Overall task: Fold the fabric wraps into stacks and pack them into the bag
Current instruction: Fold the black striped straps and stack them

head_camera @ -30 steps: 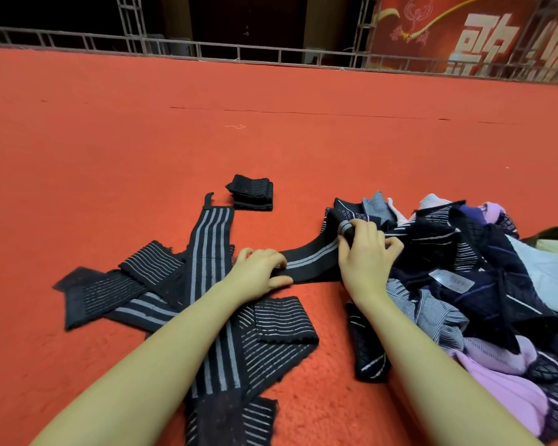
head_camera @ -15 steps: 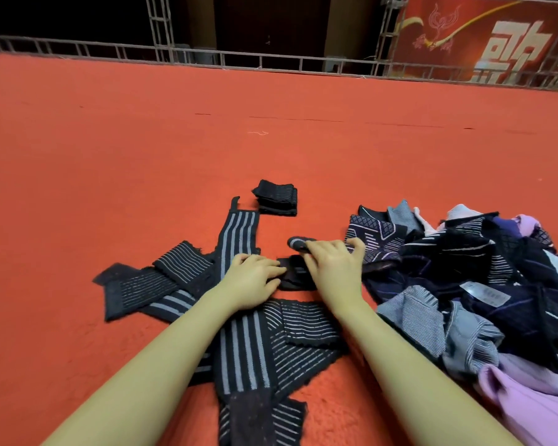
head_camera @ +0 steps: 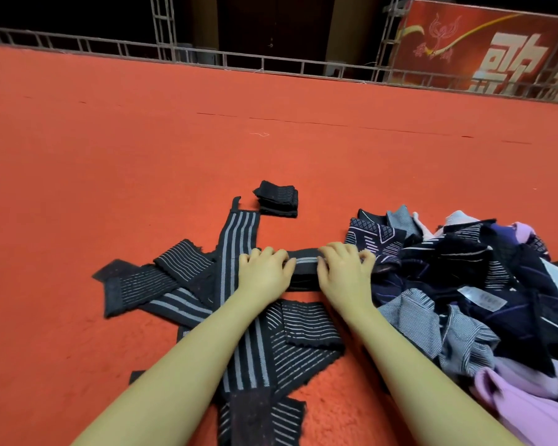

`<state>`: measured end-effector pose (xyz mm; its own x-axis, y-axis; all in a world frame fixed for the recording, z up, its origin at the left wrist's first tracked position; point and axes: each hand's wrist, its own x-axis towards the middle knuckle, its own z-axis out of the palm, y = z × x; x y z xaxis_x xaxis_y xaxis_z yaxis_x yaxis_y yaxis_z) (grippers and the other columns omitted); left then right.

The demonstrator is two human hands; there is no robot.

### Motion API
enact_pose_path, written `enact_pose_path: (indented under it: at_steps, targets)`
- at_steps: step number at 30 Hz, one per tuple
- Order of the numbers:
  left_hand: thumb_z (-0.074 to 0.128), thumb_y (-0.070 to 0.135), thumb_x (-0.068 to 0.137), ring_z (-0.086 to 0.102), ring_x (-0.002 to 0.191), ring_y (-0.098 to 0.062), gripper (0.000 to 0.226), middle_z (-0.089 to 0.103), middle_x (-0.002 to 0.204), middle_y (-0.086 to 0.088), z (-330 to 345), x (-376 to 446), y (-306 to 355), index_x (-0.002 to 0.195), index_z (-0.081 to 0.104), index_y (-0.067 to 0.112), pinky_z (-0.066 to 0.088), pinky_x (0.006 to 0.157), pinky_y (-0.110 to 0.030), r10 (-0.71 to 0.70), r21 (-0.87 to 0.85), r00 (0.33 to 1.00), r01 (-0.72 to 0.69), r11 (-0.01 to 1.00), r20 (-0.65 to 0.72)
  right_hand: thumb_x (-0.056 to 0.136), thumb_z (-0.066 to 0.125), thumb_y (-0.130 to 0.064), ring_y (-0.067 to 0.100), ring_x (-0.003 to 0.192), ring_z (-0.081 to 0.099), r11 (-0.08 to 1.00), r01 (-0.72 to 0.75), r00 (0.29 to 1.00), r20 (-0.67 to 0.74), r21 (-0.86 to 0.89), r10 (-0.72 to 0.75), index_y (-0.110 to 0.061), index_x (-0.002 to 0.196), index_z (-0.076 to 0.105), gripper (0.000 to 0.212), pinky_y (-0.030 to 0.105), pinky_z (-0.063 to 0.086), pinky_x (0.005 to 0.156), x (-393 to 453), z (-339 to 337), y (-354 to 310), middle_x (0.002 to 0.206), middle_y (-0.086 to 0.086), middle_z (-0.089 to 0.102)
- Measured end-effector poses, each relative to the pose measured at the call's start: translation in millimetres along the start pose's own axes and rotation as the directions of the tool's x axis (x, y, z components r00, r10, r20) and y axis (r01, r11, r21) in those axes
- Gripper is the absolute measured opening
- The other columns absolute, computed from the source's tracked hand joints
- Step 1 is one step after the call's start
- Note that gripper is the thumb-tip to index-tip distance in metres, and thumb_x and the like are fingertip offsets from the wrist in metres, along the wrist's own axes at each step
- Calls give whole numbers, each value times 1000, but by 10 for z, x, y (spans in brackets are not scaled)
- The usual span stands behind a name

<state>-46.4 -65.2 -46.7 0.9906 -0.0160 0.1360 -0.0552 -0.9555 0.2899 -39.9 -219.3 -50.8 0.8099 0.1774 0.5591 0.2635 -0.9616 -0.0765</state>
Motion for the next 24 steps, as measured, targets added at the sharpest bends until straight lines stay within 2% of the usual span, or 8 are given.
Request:
enact_pose_path:
  at_steps: [2,4,7,11,14,17,21,24]
  targets:
    - [32,48,99,44,117,-26,40,56,123,-1,21,24,53,121,54,23,27,95,-38,-44,85,999,46,995,-20,81,44,-35,29,88,60,991,-83,996,34,-109,87,-11,79,68,34,40,26,80,-11,37,46,98,7,67]
    - [37,51,97,41,119,-28,44,53,127,-5,82,18,83,128,44,21,28,98,-39,-92,152,996,92,984,-10,77,62,-39,33,94,59,976,-130,985,88,-175,147,-3,75,68,36,43,26,81,-57,101,97,107,16,65]
    - [39,58,94,35,128,-30,68,48,136,-8,155,44,88,143,26,11,24,105,-42,-179,141,984,173,975,28,67,80,-40,35,102,59,966,-173,957,198,-190,210,1,70,70,42,44,25,83,-142,186,112,117,21,63]
    - [36,50,98,30,132,-31,65,47,137,-8,152,130,89,149,18,14,19,106,-42,-87,106,992,77,991,87,67,81,-38,37,106,59,971,-192,955,202,-143,219,3,72,69,43,44,24,84,-178,267,116,120,22,61]
    - [39,42,100,39,123,-25,58,48,129,-8,182,77,60,150,19,21,17,104,-39,-13,19,999,13,1000,33,64,84,-33,39,103,59,976,-203,962,167,-80,214,2,79,66,43,46,31,86,-193,289,103,114,22,63]
    - [43,33,100,38,118,-19,54,44,122,-6,208,10,26,149,24,24,11,106,-37,32,-103,999,-36,994,-43,71,80,-32,38,100,57,980,-196,974,108,-34,199,-1,88,61,40,49,35,87,-191,232,73,106,17,63]
    - [44,22,100,32,103,-16,51,38,119,-2,161,-31,42,148,28,29,15,104,-33,65,-196,989,-90,977,-130,95,49,-37,27,106,48,972,-228,968,119,61,220,-12,107,50,27,40,19,93,-195,126,43,93,0,58]
    - [43,27,99,40,103,-16,61,39,122,-2,170,-64,58,152,13,27,21,101,-35,73,-89,982,-89,992,-175,95,51,-34,26,104,49,969,-224,974,69,106,218,-13,114,52,28,38,17,91,-205,93,7,94,-1,58]
